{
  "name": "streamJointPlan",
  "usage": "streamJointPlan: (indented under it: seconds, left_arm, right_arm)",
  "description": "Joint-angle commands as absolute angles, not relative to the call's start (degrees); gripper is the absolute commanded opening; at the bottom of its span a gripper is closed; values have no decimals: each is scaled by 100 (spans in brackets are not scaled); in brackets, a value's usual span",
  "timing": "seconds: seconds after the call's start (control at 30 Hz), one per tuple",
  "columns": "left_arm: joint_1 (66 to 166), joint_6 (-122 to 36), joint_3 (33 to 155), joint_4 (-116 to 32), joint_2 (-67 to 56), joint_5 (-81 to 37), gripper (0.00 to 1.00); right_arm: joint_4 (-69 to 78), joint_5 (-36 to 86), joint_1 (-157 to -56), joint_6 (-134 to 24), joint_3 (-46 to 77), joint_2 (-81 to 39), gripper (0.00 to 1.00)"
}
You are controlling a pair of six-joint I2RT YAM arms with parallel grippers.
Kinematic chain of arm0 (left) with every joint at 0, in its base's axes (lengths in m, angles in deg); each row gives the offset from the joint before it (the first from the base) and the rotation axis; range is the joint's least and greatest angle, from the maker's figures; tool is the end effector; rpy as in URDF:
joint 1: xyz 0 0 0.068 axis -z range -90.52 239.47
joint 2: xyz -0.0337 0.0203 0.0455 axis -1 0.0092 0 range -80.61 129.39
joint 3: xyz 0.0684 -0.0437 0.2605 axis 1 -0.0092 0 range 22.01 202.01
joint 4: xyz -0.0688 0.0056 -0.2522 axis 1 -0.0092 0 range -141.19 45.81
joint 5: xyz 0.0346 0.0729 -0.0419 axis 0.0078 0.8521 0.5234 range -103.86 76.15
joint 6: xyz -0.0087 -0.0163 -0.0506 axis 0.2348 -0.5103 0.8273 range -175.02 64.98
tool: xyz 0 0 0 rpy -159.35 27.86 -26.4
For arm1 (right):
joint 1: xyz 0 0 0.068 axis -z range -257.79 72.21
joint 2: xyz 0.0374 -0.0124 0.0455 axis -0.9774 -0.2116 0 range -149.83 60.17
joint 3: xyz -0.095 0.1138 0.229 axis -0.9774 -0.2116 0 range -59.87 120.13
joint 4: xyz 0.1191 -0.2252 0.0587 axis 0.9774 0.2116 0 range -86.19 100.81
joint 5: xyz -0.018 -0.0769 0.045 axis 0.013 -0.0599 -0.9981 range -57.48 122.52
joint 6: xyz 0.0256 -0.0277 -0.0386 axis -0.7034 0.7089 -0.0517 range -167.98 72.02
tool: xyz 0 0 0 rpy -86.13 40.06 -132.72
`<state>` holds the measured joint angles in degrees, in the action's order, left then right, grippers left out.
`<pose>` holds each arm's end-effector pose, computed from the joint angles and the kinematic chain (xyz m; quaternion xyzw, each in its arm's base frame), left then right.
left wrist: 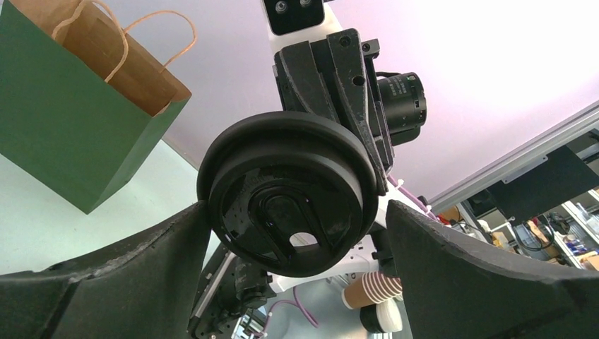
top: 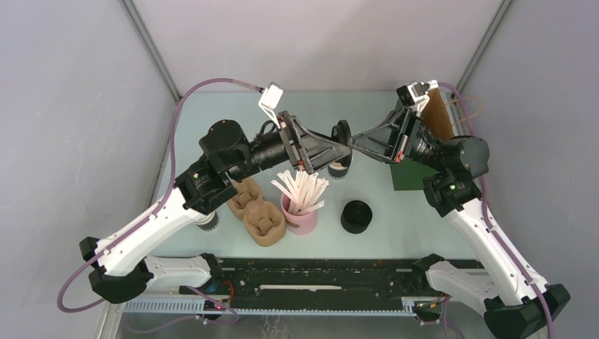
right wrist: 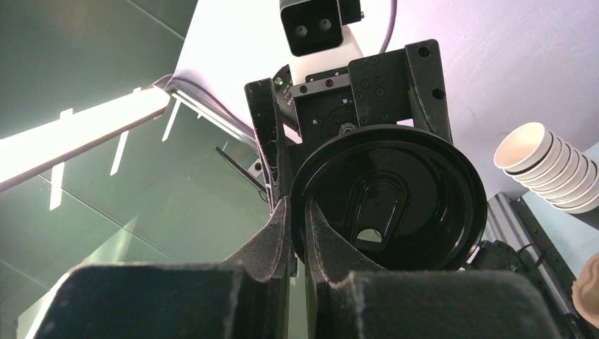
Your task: Pack the takeout coffee
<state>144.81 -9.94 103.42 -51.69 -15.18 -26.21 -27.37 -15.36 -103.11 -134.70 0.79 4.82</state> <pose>0.1285 -0.1991 0.4948 0.1392 0.6393 -0.6235 0.4280 0.1577 0.1039 0.4713 -0.1015 0.5386 0.7789 0.3047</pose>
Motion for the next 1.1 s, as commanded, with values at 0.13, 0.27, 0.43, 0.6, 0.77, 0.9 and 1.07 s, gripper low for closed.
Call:
streamJointPlan:
  seconds: [0.13, 0.27, 0.43, 0.6, 0.77, 0.9, 1.07]
  left_arm:
    - [14498, -1000, 10261, -5120, -1557, -2671, 98]
    - [14493, -1010, 10266, -5139, -1574, -2613, 87]
    - [14493, -1036, 10246, -5143, -1639, -2560, 85]
    - [14493, -1060, 10245, -5148, -1663, -2512, 75]
    - [14493, -1063, 10293, -5165, -1633, -2483, 73]
    - [14493, -1063, 10310, -5170, -1619, -2459, 73]
    - [14493, -1092, 10274, -5244, -1680, -2329, 68]
  right_arm:
    - [-2841, -1415, -10327, -13386, 137, 550, 8]
    - [-2812, -1406, -10336, -13358, 138, 572, 9]
    - [-2792, -1406, -10330, -13359, 137, 601, 9]
    - [-2804, -1407, -10343, -13380, 137, 607, 9]
    - [-2877, -1355, -10397, -13406, 133, 629, 10]
    - [-2812, -1345, -10428, -13354, 138, 648, 11]
    - [-2513, -1270, -10426, -12959, 138, 802, 25]
